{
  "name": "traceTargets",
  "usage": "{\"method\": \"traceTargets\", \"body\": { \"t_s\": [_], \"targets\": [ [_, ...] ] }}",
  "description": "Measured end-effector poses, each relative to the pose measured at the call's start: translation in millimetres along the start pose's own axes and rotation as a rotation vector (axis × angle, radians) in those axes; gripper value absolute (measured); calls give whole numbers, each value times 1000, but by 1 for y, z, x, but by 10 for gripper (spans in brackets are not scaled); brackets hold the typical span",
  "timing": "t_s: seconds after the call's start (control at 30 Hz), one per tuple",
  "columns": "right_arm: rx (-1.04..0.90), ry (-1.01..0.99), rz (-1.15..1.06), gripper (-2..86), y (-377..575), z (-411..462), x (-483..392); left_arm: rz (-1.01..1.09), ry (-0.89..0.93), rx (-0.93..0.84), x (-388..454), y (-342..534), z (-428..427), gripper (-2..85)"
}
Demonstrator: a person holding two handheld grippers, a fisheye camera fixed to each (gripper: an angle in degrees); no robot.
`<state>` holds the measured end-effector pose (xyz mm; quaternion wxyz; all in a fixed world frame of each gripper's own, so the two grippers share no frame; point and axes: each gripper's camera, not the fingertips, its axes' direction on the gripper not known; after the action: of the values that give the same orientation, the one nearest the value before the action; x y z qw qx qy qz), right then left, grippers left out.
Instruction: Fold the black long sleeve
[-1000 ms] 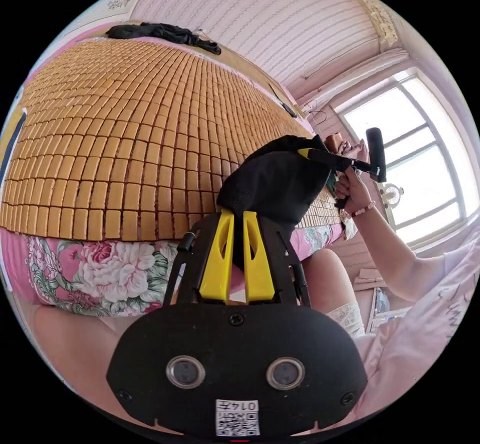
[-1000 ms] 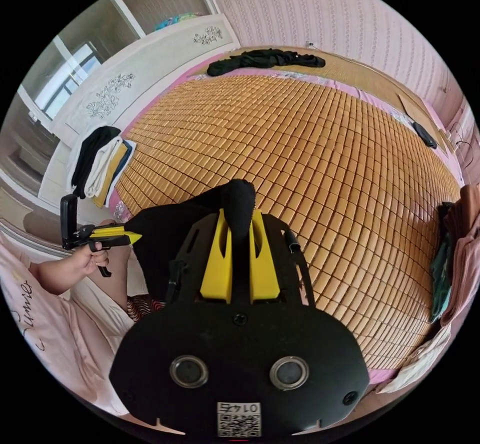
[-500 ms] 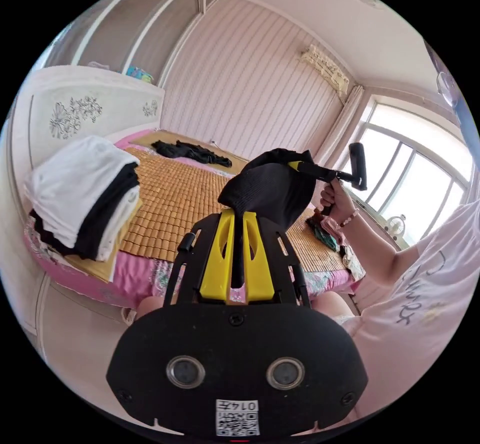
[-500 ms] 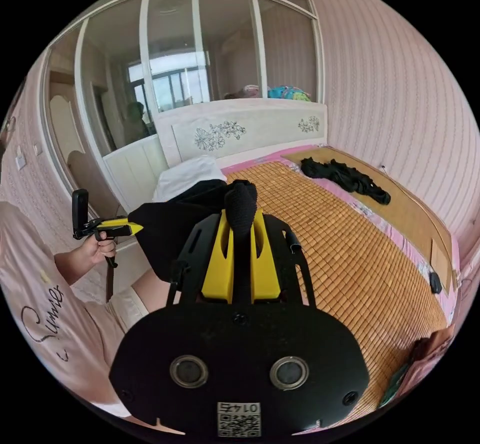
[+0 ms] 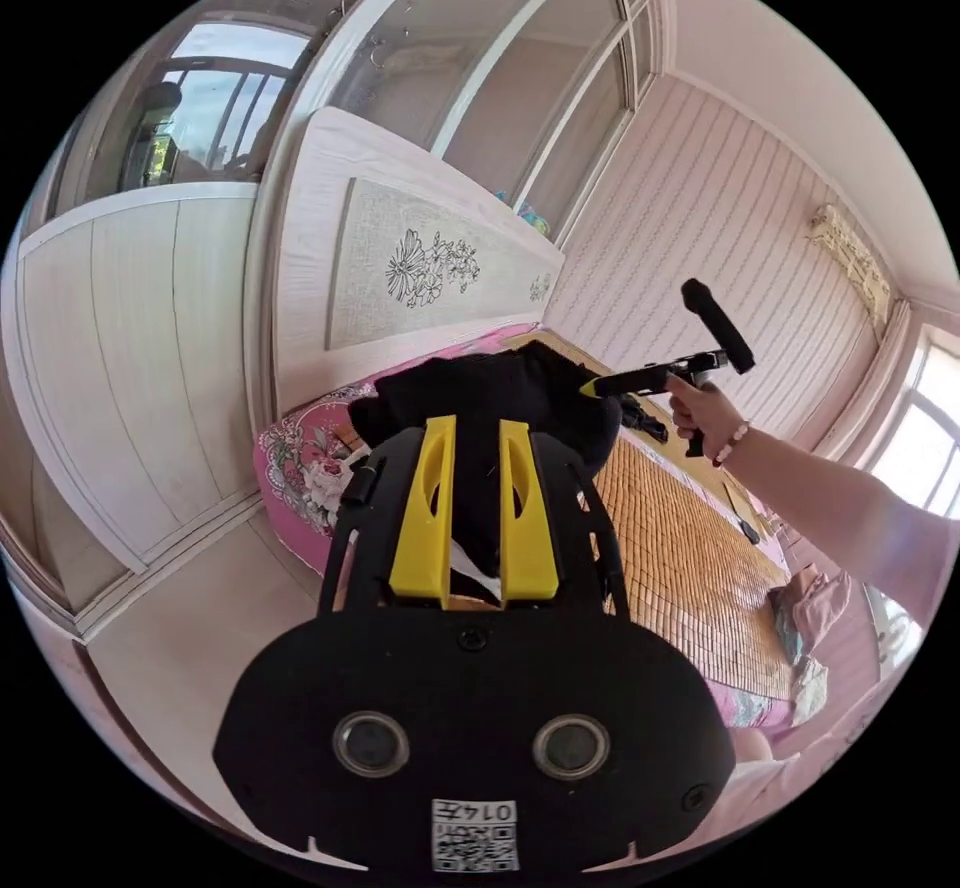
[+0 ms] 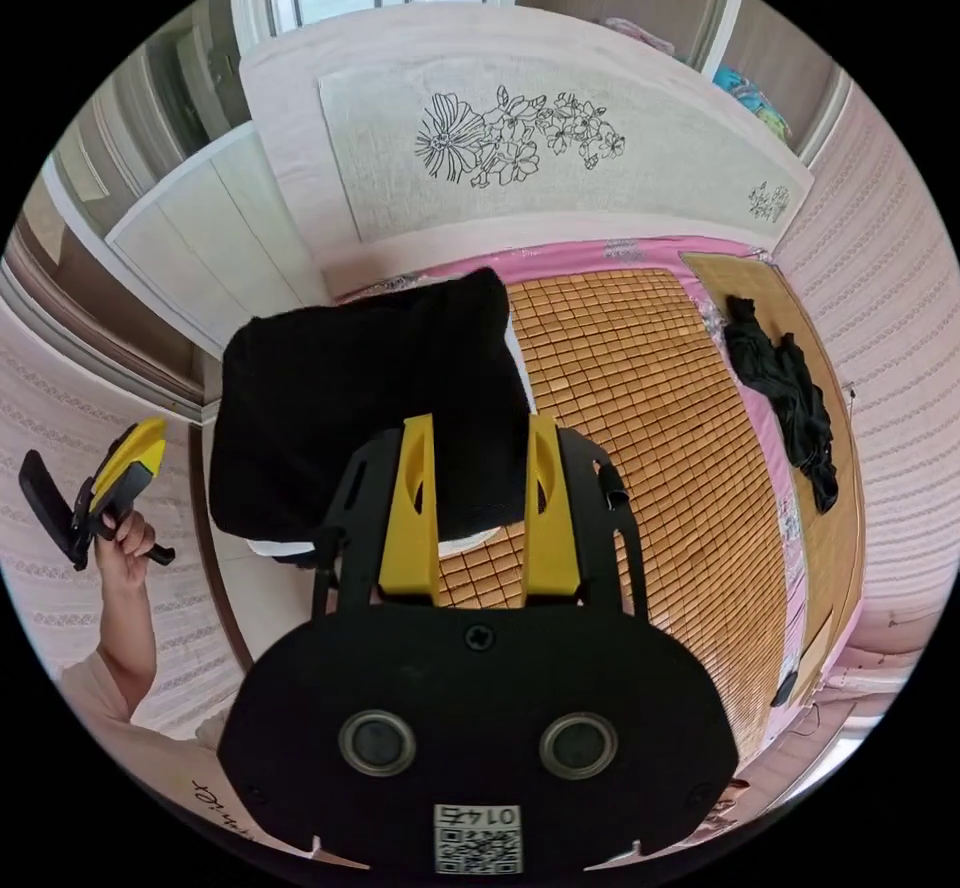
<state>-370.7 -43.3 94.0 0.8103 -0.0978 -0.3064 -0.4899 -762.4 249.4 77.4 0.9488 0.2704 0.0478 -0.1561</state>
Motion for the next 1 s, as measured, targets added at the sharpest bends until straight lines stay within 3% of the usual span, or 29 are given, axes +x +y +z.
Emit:
{"method": "traceTargets", "body": {
  "t_s": [0.23, 0.37, 0.47, 0.63, 0.73, 0.87, 1.0],
  "targets": [
    [129, -71, 70, 128, 59, -14, 35, 170, -144, -182, 61, 56, 57, 62],
    [298, -66, 57, 119, 175, -64, 62, 267, -231, -97, 99, 79, 13, 83],
    [303, -17, 103, 147, 299, -78, 85, 390, -214, 3, 144, 105, -35, 82],
    [172, 9, 524, 151, 544, -78, 124, 666, -59, 119, 241, 172, -66, 4],
    [154, 146, 850, 130, 702, -98, 119, 803, 95, 42, 314, 211, -42, -2],
    [140, 320, 1234, 115, 881, -126, 91, 957, 427, -74, 453, 254, 3, 11],
    [136, 444, 1434, 113, 983, -140, 82, 1129, 729, -68, 613, 302, 29, 38]
  ]
}}
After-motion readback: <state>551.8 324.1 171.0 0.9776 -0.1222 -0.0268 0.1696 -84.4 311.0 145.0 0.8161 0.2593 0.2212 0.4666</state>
